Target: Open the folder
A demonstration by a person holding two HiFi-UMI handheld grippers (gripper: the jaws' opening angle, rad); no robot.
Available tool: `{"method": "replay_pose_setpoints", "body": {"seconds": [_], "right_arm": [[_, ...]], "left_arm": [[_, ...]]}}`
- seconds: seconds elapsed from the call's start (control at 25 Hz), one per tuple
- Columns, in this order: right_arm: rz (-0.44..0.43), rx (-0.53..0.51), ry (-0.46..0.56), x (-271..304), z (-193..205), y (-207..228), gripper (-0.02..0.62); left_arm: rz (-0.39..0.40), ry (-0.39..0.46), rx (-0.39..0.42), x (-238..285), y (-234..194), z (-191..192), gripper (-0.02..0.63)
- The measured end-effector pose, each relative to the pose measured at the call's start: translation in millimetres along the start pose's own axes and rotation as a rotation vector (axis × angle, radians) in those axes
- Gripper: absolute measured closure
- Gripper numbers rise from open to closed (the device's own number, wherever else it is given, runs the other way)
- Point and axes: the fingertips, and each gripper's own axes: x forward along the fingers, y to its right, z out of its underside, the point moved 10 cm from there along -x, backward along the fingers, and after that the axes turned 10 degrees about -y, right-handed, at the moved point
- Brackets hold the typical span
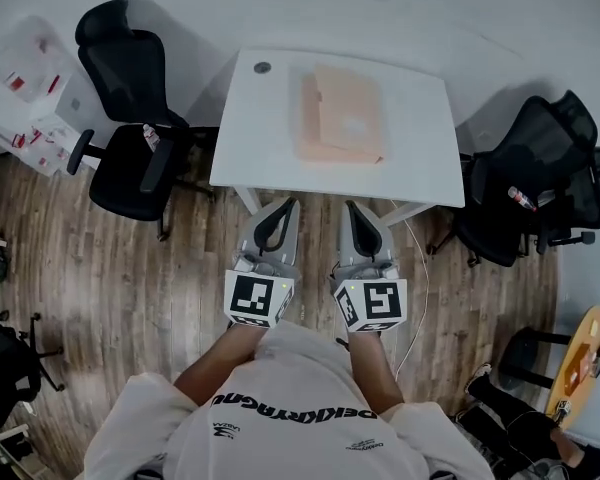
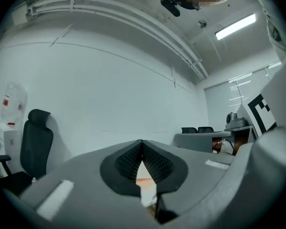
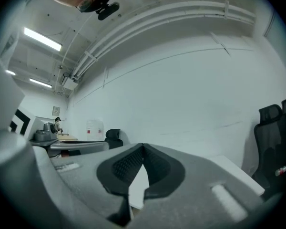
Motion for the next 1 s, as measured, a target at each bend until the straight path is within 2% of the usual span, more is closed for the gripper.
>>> {"method": "replay_pose_setpoints", "body": {"seconds": [0.24,0.56,0.72,1.0], "right_arm": [[0.057,-0.013,-0.007,85,-32,8,0.597],[0.096,-0.023,-0.089,164,-48,16,0.595],[0.092,-0.019,-0.101,189,-55,22,0.597],[0.086,-0.005,-0.159,221,-45,44,0.597]], "left_arm": [[0.063,0.012,-0.007,66,-60,-27,0.618],[0.107,-0.008,-0.015,123,-116,-37,0.617],[0.122,-0.024,-0.061,146,-133,-37,0.617],[0.105,-0.07,-0.062,181,-144,-25,0.617]]}}
